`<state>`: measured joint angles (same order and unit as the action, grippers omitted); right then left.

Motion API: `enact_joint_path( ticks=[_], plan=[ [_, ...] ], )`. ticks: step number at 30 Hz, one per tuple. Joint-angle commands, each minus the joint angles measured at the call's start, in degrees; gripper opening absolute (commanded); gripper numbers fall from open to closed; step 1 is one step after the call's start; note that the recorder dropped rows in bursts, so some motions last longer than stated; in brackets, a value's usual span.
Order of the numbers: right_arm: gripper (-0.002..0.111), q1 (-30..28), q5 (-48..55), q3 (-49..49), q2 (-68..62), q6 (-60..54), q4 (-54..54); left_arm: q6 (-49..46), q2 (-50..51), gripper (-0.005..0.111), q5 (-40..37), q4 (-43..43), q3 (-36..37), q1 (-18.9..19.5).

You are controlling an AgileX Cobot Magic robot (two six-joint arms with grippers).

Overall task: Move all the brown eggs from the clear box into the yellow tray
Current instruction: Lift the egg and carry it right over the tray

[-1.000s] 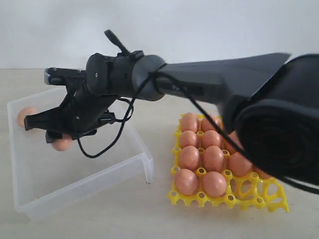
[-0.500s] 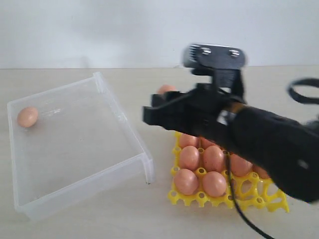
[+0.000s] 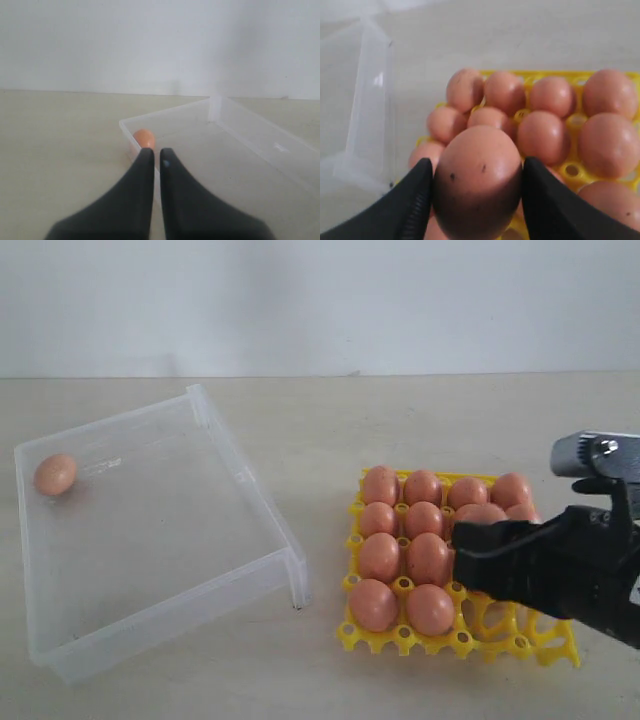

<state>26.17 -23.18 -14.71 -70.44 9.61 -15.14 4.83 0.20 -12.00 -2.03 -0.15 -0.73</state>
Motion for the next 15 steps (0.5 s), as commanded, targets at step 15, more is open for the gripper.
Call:
enact_joint_path(
  ticks=[15],
  plan=[
    [0.0, -11.2, -6.9, -2.0, 0.6, -11.4, 9.4, 0.1, -0.2, 0.004, 0.0, -0.1, 0.1, 0.1]
  ],
)
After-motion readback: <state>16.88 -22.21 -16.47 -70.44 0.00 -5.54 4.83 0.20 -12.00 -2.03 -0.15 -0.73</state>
